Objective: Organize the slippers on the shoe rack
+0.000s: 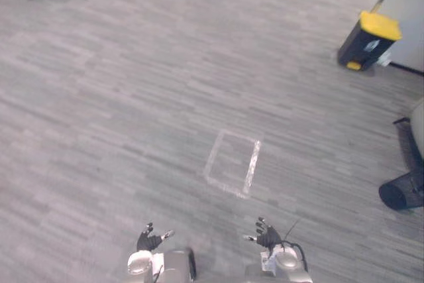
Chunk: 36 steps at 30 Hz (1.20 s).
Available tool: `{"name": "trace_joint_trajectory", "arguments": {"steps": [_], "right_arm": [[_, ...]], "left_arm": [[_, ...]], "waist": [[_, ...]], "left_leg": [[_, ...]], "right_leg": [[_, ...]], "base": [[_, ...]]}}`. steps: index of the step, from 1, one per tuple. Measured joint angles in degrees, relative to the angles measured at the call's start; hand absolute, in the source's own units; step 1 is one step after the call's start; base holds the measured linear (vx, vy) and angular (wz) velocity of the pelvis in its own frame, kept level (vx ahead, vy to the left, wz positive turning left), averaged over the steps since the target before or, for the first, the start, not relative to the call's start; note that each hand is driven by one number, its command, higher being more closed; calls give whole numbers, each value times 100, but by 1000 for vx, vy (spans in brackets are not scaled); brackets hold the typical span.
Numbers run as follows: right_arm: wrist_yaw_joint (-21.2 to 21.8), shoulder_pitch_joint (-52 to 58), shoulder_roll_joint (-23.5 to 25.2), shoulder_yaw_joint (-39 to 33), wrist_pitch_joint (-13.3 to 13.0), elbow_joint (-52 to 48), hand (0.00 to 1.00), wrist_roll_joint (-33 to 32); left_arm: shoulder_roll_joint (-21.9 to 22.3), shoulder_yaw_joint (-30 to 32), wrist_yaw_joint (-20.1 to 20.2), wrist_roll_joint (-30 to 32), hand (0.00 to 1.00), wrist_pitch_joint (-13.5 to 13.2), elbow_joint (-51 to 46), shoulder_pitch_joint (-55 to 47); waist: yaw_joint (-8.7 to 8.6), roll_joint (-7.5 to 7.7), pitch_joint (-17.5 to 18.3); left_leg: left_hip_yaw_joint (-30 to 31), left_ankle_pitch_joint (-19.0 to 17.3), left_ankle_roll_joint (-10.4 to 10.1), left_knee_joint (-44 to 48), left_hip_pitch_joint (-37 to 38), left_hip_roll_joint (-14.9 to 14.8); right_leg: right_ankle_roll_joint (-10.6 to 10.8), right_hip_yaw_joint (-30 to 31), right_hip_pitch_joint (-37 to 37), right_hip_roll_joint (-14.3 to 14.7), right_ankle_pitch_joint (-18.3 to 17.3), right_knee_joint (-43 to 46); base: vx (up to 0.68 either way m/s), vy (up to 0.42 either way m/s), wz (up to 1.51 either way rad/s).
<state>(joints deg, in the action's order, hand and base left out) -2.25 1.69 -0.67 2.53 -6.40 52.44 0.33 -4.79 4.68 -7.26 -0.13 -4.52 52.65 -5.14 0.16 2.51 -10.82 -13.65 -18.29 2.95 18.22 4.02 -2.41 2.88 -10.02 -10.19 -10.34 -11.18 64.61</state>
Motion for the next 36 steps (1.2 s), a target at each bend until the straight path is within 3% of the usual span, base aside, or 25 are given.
{"name": "trace_joint_trajectory", "arguments": {"steps": [1,3,5,6,7,9,10,11,12,13,14,16,19,21,23,24,25,27,29,31,33,34,36], "right_arm": [[-1,-74,5,-5,-33,-26,0,108],[-3,-111,-43,-7,-35,-64,0,186],[-6,-137,-125,-8,-17,-110,0,197],[-11,-100,-156,-7,3,-115,0,202],[-6,-63,-252,-11,29,-106,0,210],[-11,-141,-353,-34,67,-72,0,213],[-3,-117,-350,-183,71,-103,0,218],[-4,-113,-350,-184,73,-120,0,218],[-5,-74,-335,-177,79,-211,0,216],[-6,-44,-260,-162,77,-233,0,209],[-12,-9,-165,-171,93,-233,0,200],[-31,56,-95,-168,99,-218,0,188],[-39,39,-16,-173,126,-180,0,189],[-53,-36,0,-175,131,-172,0,190],[-92,-41,-27,-177,131,-171,0,195],[-116,-22,-124,-174,130,-166,0,196],[-119,-2,-179,-167,145,-144,0,196],[-110,51,-79,-40,131,-168,0,206],[-113,85,-12,-31,130,-178,0,215],[-113,107,40,-20,126,-144,0,236],[-105,9,87,18,124,-41,0,256],[-90,-52,80,61,126,103,0,269],[-88,-98,47,108,124,128,0,396]], "left_arm": [[-27,-11,1,0,0,21,42,8],[4,-14,10,1,0,30,60,11],[20,-45,23,10,0,32,90,39],[24,-126,23,14,0,31,92,44],[41,-168,42,58,0,33,138,75],[107,-130,83,114,0,30,197,127],[177,-123,135,214,0,21,198,202],[180,-115,135,233,0,21,201,214],[216,-25,145,238,0,24,201,224],[229,82,163,238,0,25,190,173],[269,116,180,238,0,23,185,161],[267,111,202,243,0,12,114,102],[310,254,201,237,0,-16,-31,109],[313,321,175,235,0,-20,-35,102],[300,321,156,224,0,-19,-12,101],[389,325,138,212,0,-21,39,79],[442,319,127,212,0,-22,102,77],[311,280,123,211,0,-33,98,49],[260,280,130,213,0,-21,107,55],[217,271,121,208,0,-17,194,56],[168,222,110,207,0,-13,215,44],[115,121,99,210,0,-4,275,59],[96,77,84,207,0,-1,312,55]], "waist": [[-52,32,-28],[-132,23,-34],[-153,10,-41],[-147,18,-39],[-199,0,-17],[-157,-250,33],[-227,-356,46],[-236,-382,39],[-271,-476,16],[-263,-505,19],[-235,-491,7],[-140,-426,14],[-23,-381,16],[35,-308,-52],[35,-336,-85],[34,-534,-61],[61,-608,-58],[37,-379,7],[41,-271,45],[39,-188,55],[53,-176,71],[29,-164,76],[28,-238,77]], "left_leg": [[-116,-58,-57,-270,404,-50],[-186,-84,-133,-404,582,-123],[-403,-70,-178,-822,972,-150],[-453,-67,-313,-1004,1184,-81],[-430,-187,-530,-996,1472,-33],[-430,-120,-737,-669,1400,-228],[-226,127,-1048,539,1001,-455],[-175,215,-1056,833,917,-509],[32,756,-1050,2022,507,-734],[135,880,-1118,2858,181,-908],[126,777,-1115,3856,-188,-1124],[-61,554,-954,4448,-641,-1366],[-65,142,-782,3662,-1350,-1297],[468,48,-769,2160,-1579,-865],[1368,277,-802,750,-1607,-464],[1928,757,-1073,50,-1553,-419],[1949,1185,-1068,63,-1380,-344],[1606,781,-872,363,-1323,-141],[1303,495,-720,535,-1181,-79],[854,410,-560,428,-765,-94],[439,316,-414,286,-376,-124],[256,303,-391,135,-135,-163],[-66,304,-392,-152,180,-369]], "right_leg": [[-152,-418,-530,121,-279,-518],[-175,-721,-760,249,-381,-1363],[-265,-1481,-806,422,-10,-3539],[-351,-1749,-799,521,434,-4439],[-1300,-1774,-771,650,1318,-4813],[-1296,-1761,-794,749,968,-4507],[-1271,-1732,-607,879,700,-4446],[-1259,-1721,-532,926,664,-4498],[-1258,-1629,-173,1139,623,-4773],[-1265,-1494,89,1279,603,-5011],[-1244,-1261,493,1449,526,-5238],[-1193,-859,1029,1549,413,-5502],[-1139,-68,1502,1508,390,-5696],[-951,439,1682,1292,285,-5682],[-644,839,1758,1087,98,-5618],[-418,1153,1714,1113,-104,-5458],[-278,1392,1730,1086,-250,-5294],[-111,1494,1671,791,-392,-5052],[-5,1649,1513,660,-481,-4498],[97,1553,1116,550,-419,-3515],[193,994,788,284,-385,-2703],[64,361,643,100,-555,-2434],[-143,-548,407,137,-754,-2463]], "base": [[452,29,-51],[370,-22,-19],[522,-34,-11],[767,-95,-17],[578,-88,-25],[596,-85,-34],[716,-131,-25],[593,-144,-29],[456,-65,-38],[542,-40,-71],[525,-14,-91],[487,46,-100],[491,155,-130],[358,280,-140],[289,325,-116],[318,392,-126],[391,476,-118],[290,323,-87],[294,313,-79],[239,243,-89],[224,165,-93],[211,103,-94],[234,48,-92]]}}
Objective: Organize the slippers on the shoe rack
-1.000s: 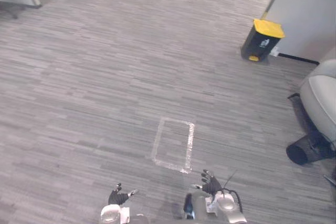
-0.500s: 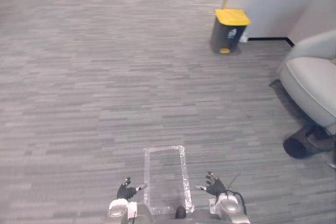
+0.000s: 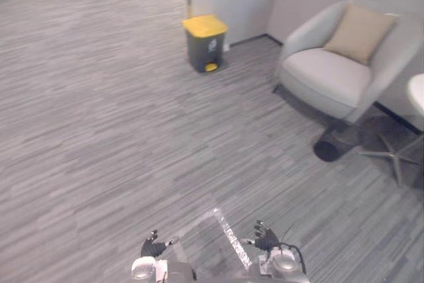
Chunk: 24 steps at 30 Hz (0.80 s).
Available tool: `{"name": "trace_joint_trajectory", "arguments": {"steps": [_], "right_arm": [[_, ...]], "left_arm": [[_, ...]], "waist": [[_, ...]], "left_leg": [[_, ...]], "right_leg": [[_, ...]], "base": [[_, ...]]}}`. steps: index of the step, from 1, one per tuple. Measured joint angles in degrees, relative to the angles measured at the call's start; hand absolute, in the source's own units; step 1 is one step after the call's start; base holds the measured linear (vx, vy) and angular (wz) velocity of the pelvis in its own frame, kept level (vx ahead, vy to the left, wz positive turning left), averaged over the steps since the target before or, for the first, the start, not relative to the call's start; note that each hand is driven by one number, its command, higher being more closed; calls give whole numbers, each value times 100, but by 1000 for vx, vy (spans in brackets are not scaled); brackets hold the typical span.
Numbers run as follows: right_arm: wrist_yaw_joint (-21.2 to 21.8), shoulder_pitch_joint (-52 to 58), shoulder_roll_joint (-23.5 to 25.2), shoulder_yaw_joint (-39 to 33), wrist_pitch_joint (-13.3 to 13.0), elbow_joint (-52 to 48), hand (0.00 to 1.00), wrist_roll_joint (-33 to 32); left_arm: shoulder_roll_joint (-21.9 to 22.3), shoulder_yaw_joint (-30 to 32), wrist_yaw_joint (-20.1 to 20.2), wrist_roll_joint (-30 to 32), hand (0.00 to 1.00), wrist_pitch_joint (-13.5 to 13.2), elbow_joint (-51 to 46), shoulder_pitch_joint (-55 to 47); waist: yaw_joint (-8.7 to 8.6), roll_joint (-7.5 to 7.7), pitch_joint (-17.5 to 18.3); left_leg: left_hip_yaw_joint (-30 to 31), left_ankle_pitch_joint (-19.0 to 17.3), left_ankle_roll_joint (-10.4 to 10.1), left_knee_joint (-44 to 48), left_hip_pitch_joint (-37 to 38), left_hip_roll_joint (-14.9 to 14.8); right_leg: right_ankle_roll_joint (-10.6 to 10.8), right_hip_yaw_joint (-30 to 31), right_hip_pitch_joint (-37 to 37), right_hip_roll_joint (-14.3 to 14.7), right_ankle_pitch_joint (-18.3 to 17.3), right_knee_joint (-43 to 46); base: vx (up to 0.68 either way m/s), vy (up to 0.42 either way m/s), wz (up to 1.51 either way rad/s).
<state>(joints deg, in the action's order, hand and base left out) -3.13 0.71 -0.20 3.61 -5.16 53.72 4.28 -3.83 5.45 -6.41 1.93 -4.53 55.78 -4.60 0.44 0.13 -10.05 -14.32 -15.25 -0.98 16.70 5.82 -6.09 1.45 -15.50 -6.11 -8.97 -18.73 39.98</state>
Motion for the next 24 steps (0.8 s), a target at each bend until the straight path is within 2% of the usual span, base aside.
{"name": "trace_joint_trajectory", "arguments": {"steps": [2,3,4,5,6,7,8,10,11,13,14,16,17,18,19,20,21,22,24], "right_arm": [[0,-92,-13,5,0,14,0,17],[0,-92,-24,8,-4,85,0,19],[-4,-88,-31,10,0,125,0,20],[-2,-86,-122,7,-8,114,0,21],[-6,-126,-241,-5,-8,121,0,15],[-7,-122,-280,-33,-11,117,0,12],[-14,-121,-408,-129,-11,125,0,7],[-29,-92,-451,-124,-5,136,0,-1],[-30,-77,-473,-114,1,137,0,-5],[-52,-90,-485,-116,3,144,0,-34],[-60,-85,-482,-117,3,149,0,-42],[-96,-43,-476,-136,3,177,0,-49],[-124,-48,-472,-156,4,211,0,-51],[-146,-50,-472,-165,3,222,0,-51],[-150,-40,-483,-167,3,218,0,-51],[-151,-34,-518,-163,0,218,0,-51],[-164,-43,-539,-169,6,249,0,-52],[-156,45,-471,-174,4,262,0,-51],[-142,46,-370,-262,3,365,0,-48]], "left_arm": [[10,5,1,-1,0,13,4,-2],[8,10,3,2,0,19,8,-3],[-1,9,11,6,0,19,7,-8],[31,22,18,8,0,32,70,30],[128,1,58,31,0,31,118,49],[196,-4,76,32,0,32,128,49],[278,-10,106,62,0,29,117,70],[287,22,153,131,0,26,77,71],[310,88,154,134,0,20,9,54],[316,170,156,141,0,12,-57,51],[313,192,155,142,0,11,-73,59],[306,194,145,134,0,-9,-112,50],[306,191,132,135,0,-12,-147,57],[315,186,125,133,0,-8,-165,56],[337,175,120,129,0,-2,-159,53],[375,147,102,123,0,-1,-150,46],[393,132,90,119,0,6,-104,76],[294,51,81,118,0,-10,-114,77],[202,-1,83,107,0,-1,-98,70]], "waist": [[7,-20,-11],[18,-9,-5],[34,56,28],[44,66,31],[13,-153,30],[-12,-256,53],[-46,-363,20],[-32,-439,-19],[33,-475,-37],[144,-483,-57],[161,-472,-69],[175,-439,-82],[191,-413,-94],[192,-411,-88],[192,-462,-60],[194,-545,-55],[185,-525,-36],[179,-346,-6],[185,-182,49]], "left_leg": [[-350,3,-5,-238,222,-124],[-558,5,-9,-308,305,-150],[-636,3,-12,-335,342,-70],[-622,-69,-121,-361,437,17],[-559,-87,-152,-327,476,-128],[-539,-89,-156,-249,452,-197],[-559,-118,-204,215,366,-340],[-531,-68,-290,1562,-84,-710],[-347,-46,-344,2568,-459,-950],[119,-314,-289,3104,-804,-817],[306,-406,-322,3027,-930,-693],[778,-529,-322,2396,-1205,-352],[1093,-517,-332,1799,-1283,-110],[1453,-399,-404,1098,-1283,79],[1815,-60,-423,428,-1283,159],[2003,661,-548,118,-1261,159],[1962,859,-450,104,-1141,219],[1868,860,-378,-84,-996,332],[1714,929,-277,-357,-839,416]], "right_leg": [[-68,-790,-183,-7,11,-425],[-167,-1213,-261,-6,188,-941],[-326,-1370,-247,-7,588,-1375],[-622,-1360,-221,27,878,-1669],[-629,-1306,-132,220,897,-1849],[-619,-1287,-81,328,900,-2008],[-619,-1188,55,519,920,-2246],[-651,-1016,332,787,927,-2549],[-715,-764,504,984,911,-2704],[-820,-322,661,1091,845,-2754],[-776,-160,757,1085,874,-2761],[-747,322,955,1052,891,-2830],[-682,562,1012,988,906,-2857],[-608,767,1029,941,923,-2894],[-491,923,1080,956,931,-2952],[-393,1062,1134,1007,944,-3013],[-244,1191,1250,966,980,-3129],[-151,1210,1335,811,958,-3254],[-91,1303,1351,688,957,-3296]], "base": [[232,-14,-86],[257,-51,-86],[322,-86,-95],[309,-99,-82],[252,-105,-70],[266,-119,-51],[295,-138,-39],[289,-109,-51],[223,-26,-93],[240,53,-128],[268,109,-132],[267,149,-126],[227,202,-119],[173,191,-116],[139,167,-99],[178,210,-77],[222,246,-53],[202,236,-27],[101,135,-24]]}}
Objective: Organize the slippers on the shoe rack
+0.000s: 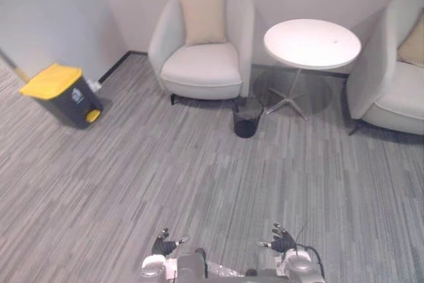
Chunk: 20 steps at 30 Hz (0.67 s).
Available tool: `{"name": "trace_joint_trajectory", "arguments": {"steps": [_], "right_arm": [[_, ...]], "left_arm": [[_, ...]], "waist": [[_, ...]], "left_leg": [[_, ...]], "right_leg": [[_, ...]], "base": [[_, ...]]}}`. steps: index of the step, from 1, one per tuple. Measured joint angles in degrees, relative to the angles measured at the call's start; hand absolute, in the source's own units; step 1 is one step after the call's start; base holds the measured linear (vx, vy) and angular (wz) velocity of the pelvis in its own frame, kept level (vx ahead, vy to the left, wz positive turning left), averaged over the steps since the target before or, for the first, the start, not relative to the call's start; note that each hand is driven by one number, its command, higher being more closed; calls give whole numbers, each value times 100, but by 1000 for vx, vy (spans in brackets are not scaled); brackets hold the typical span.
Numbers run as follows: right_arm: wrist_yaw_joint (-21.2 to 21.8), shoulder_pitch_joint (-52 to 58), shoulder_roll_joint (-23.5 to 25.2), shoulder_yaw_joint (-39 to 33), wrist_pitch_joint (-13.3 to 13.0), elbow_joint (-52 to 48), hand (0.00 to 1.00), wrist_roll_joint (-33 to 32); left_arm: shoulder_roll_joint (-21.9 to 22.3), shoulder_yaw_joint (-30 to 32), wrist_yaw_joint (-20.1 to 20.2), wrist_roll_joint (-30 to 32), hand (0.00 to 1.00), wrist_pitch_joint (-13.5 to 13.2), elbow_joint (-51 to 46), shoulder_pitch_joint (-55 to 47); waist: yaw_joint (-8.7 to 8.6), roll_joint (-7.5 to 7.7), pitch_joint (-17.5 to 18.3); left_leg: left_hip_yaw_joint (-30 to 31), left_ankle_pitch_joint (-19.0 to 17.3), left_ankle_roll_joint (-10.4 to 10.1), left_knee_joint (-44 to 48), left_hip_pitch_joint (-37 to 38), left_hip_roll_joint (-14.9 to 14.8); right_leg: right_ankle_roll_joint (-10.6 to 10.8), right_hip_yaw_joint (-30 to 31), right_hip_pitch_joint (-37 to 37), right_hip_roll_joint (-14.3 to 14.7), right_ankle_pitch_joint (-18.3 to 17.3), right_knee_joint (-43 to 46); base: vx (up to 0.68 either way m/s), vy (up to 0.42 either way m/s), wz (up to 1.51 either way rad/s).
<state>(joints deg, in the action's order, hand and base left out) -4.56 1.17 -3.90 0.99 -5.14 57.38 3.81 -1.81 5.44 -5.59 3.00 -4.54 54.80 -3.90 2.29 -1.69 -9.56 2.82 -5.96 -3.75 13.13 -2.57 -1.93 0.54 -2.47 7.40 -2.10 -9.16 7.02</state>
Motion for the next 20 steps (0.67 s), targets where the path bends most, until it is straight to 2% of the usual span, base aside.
{"name": "trace_joint_trajectory", "arguments": {"steps": [1,3,7,20], "right_arm": [[2,50,73,-89,4,28,0,0],[5,85,106,-205,-1,41,0,-2],[4,102,97,-418,-2,163,0,-185],[9,238,107,-766,65,266,0,-391]], "left_arm": [[-28,16,-16,-46,0,1,5,-29],[-61,9,-21,-63,0,4,105,-30],[-80,-35,2,-80,0,12,218,-25],[-87,10,79,-97,0,-5,215,-87]], "waist": [[21,107,79],[13,163,125],[-28,128,158],[-38,215,204]], "left_leg": [[-95,109,81,-303,180,89],[-184,260,166,-728,494,213],[-220,306,236,-960,786,325],[-234,753,288,-1757,1166,320]], "right_leg": [[57,81,14,-105,9,-66],[135,143,137,-234,22,-154],[228,150,300,-349,-29,-161],[258,156,266,-358,-20,-148]], "base": [[115,123,-31],[130,116,-22],[52,56,-6],[-28,-10,-1]]}}
